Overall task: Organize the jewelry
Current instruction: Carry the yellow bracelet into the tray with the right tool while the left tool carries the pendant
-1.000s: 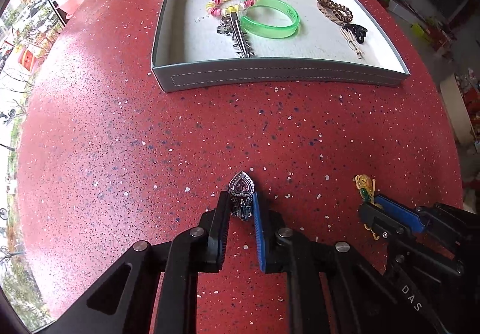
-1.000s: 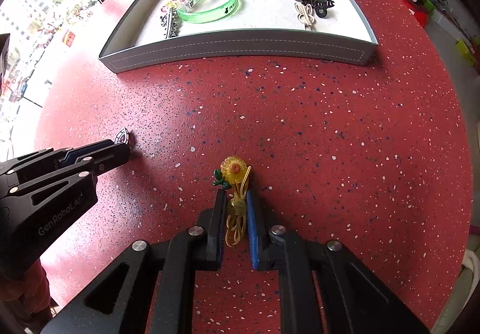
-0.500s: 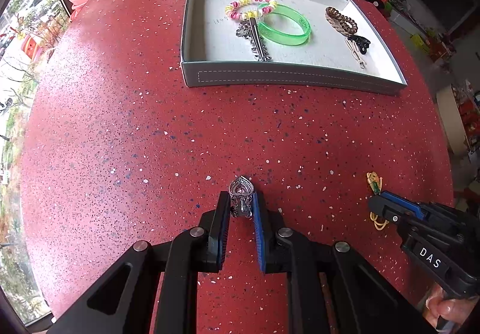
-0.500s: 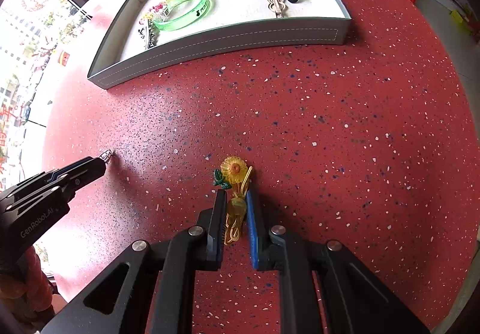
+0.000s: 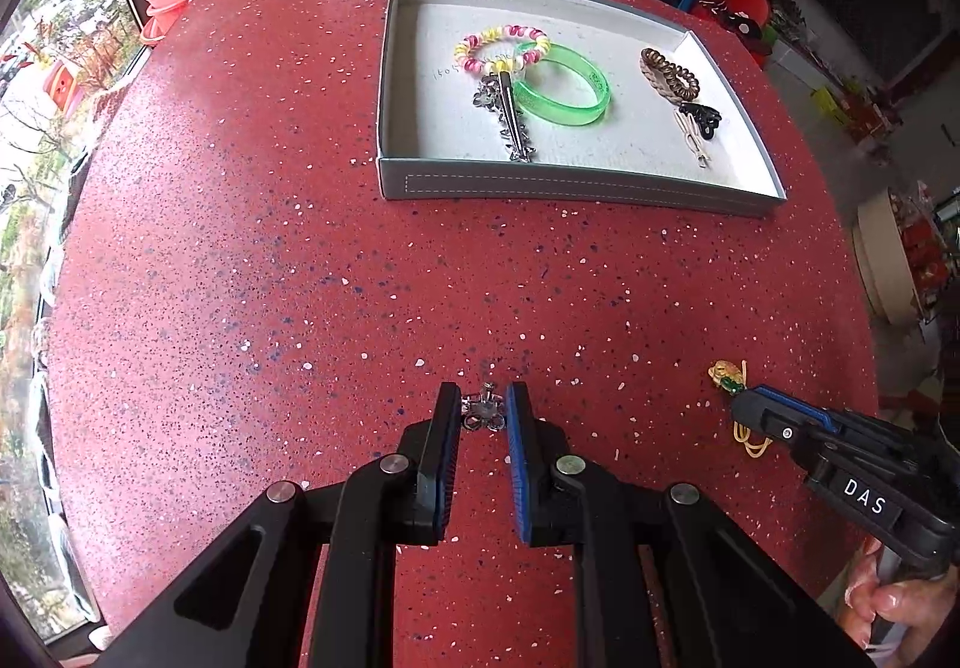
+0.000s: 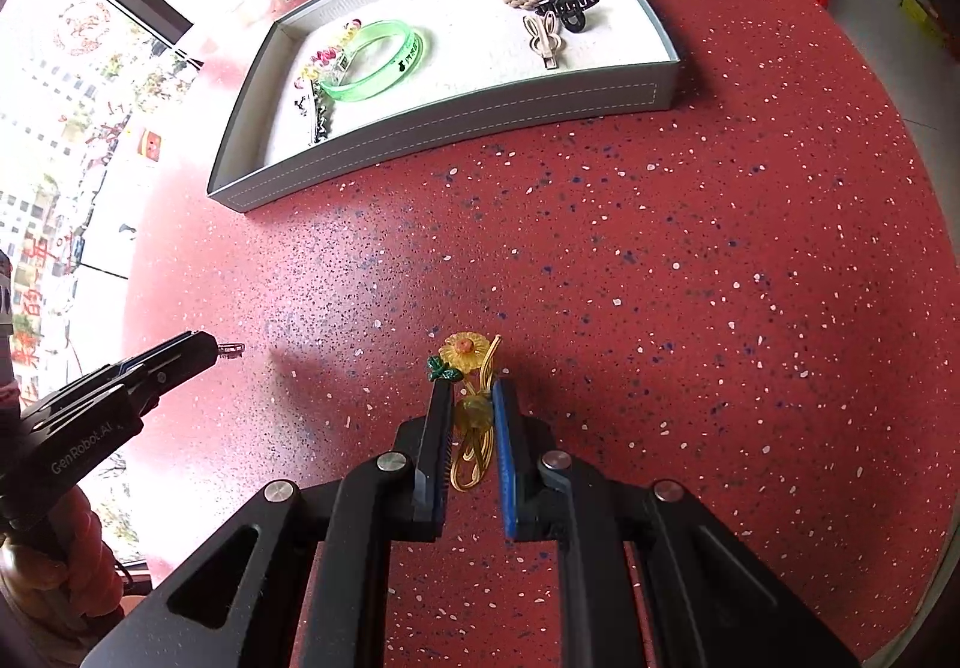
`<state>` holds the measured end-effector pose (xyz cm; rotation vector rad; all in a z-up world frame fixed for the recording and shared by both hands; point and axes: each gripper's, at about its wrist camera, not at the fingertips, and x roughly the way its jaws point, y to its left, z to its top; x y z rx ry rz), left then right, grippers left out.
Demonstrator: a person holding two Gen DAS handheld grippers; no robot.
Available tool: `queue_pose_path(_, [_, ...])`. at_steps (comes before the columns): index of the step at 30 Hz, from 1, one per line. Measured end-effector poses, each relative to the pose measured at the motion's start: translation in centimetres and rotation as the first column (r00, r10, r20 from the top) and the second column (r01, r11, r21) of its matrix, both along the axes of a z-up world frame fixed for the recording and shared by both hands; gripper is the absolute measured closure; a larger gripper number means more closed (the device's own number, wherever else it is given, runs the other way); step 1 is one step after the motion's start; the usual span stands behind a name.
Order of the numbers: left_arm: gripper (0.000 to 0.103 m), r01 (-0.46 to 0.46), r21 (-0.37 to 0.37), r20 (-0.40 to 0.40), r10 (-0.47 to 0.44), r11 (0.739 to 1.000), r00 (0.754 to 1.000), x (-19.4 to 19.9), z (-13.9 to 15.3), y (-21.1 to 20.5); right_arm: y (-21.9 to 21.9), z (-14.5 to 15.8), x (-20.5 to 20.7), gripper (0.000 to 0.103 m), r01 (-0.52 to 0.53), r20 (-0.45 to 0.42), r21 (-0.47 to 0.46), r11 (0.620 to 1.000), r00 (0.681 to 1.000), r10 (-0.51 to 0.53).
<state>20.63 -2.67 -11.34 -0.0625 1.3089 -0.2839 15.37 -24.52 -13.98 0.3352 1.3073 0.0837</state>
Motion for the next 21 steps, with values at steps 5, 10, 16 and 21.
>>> queue_pose_path(5, [0.069, -0.022, -0.036, -0.014, 0.022, 0.999, 1.0, -0.1, 0.3, 1.1, 0.2, 0.7, 0.1, 0.089, 0.0, 0.01, 0.011, 1.0, 1.0, 0.0])
queue_pose_path(10, [0.069, -0.022, -0.015, -0.012, 0.022, 1.0, 1.0, 0.2, 0.4, 1.0, -0.2, 1.3, 0.3, 0.089, -0.005, 0.009, 0.023, 1.0, 1.0, 0.005])
queue_pose_path(16, [0.069, -0.017, -0.009, 0.001, 0.017, 1.0, 1.0, 0.6, 0.7, -0.1, -0.8, 2.0, 1.0, 0.089, -0.011, 0.012, 0.02, 1.0, 1.0, 0.011])
queue_pose_path(21, [0.069, 0.002, 0.022, 0.028, -0.002, 1.0, 1.0, 0.9, 1.2, -1.3, -1.2, 2.3, 1.5, 0.089, -0.021, 0.012, 0.015, 1.0, 1.0, 0.021])
